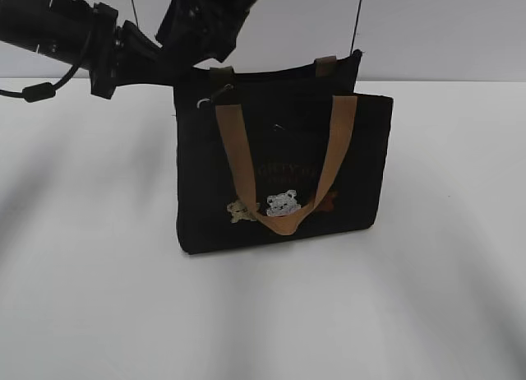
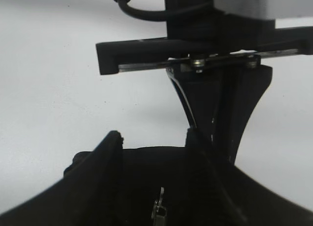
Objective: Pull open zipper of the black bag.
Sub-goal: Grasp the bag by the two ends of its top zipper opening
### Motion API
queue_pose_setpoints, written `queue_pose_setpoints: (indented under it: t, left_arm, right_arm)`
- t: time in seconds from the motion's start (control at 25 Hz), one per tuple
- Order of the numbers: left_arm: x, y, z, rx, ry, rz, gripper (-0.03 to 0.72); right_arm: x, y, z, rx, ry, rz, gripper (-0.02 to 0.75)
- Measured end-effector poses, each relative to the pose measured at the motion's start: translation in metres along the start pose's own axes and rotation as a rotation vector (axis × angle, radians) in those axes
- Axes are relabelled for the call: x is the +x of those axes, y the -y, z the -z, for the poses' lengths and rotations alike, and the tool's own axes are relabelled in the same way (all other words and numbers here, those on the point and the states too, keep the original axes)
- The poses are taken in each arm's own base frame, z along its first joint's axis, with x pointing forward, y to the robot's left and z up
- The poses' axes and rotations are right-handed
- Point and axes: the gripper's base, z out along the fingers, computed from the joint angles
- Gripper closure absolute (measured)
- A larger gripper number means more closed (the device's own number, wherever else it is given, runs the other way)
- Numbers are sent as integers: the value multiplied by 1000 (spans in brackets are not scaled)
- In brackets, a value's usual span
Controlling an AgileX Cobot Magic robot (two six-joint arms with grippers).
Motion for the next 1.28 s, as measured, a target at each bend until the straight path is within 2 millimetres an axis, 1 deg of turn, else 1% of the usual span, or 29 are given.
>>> queue_pose_setpoints:
  t: [0.28, 0.56, 0.64, 0.88, 1.12, 1.2, 1.28]
  left_arm:
    - [-10, 1, 7, -14, 16, 2, 641]
    - [-12, 0, 8, -18, 19, 8, 641]
    - [-13, 0, 8, -19, 20, 8, 641]
    - [-15, 1, 10, -19, 23, 3, 641]
    - [-15, 1, 10, -19, 22, 2, 642]
    - [-15, 1, 9, -19, 22, 2, 642]
    - [-15, 1, 9, -19, 22, 2, 643]
  right_arm:
    - [4, -3, 0, -37, -40, 45, 414]
    - [8, -3, -1, -40, -76, 58, 414]
    - [11, -2, -5, -47, -83, 54, 415]
    - [27, 1, -27, -77, -122, 35, 415]
    - [32, 2, -28, -64, -179, 63, 416]
    - [32, 3, -27, -58, -186, 69, 438]
    - [32, 3, -27, -54, -190, 68, 486]
